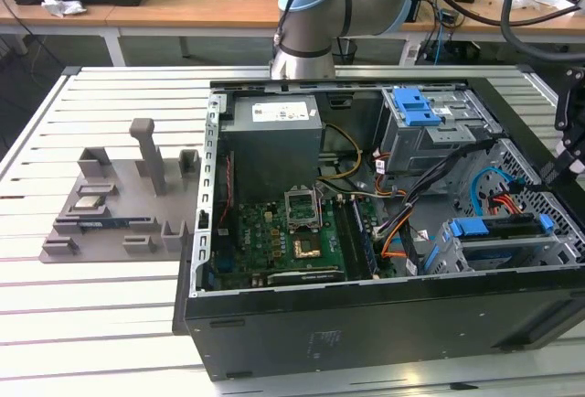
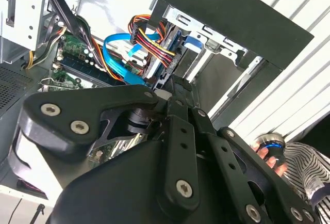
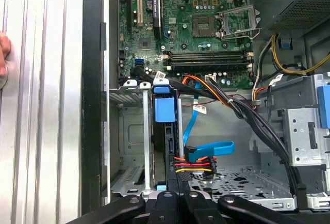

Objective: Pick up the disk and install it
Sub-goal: 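Insert the second disk wire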

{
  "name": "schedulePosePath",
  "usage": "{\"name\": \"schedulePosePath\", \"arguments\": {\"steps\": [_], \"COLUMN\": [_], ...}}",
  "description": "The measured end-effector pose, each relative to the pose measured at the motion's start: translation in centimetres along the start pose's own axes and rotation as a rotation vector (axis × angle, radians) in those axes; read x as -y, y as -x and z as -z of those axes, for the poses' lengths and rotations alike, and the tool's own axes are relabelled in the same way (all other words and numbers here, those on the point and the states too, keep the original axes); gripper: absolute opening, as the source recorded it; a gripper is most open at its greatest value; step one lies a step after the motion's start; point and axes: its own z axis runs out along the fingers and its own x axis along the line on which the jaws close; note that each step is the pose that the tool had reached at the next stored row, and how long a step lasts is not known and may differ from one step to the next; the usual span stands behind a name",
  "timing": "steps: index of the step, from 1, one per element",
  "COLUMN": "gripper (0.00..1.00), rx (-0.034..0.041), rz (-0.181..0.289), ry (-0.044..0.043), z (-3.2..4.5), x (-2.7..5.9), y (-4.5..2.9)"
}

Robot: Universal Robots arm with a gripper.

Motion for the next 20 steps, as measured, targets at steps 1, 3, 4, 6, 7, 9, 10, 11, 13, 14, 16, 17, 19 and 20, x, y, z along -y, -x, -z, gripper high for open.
{"name": "schedulePosePath", "arguments": {"steps": [1,3,4,6,7,9,10,11,13,14,16,17,19,20], "gripper": [0.17,0.29,0.36,0.36,0.36,0.36,0.36,0.36,0.36,0.36,0.36,0.36,0.36,0.36], "rx": [-0.0001,0.0000,0.0000,-0.0003,-0.0004,-0.0002,-0.0001,0.0001,0.0046,0.0079,0.0089,0.0089,0.0086,0.0083], "rz": [0.000,0.000,0.000,0.000,0.000,0.000,0.000,0.000,0.001,0.001,0.002,0.002,0.004,0.007], "ry": [0.0000,0.0000,0.0001,-0.0001,-0.0001,0.0001,0.0001,0.0002,0.0003,0.0003,0.0001,0.0000,-0.0001,-0.0001], "z": [0.01,0.02,0.02,0.05,0.06,0.10,0.11,0.12,0.10,0.05,-0.11,-0.37,-1.16,-1.37], "x": [0.00,0.00,0.00,0.06,0.14,0.51,0.64,0.76,0.53,0.11,-0.65,-1.11,-1.59,-1.64], "y": [0.00,0.00,0.00,0.02,0.04,0.14,0.19,0.32,0.50,0.51,0.54,0.55,0.58,0.58]}}
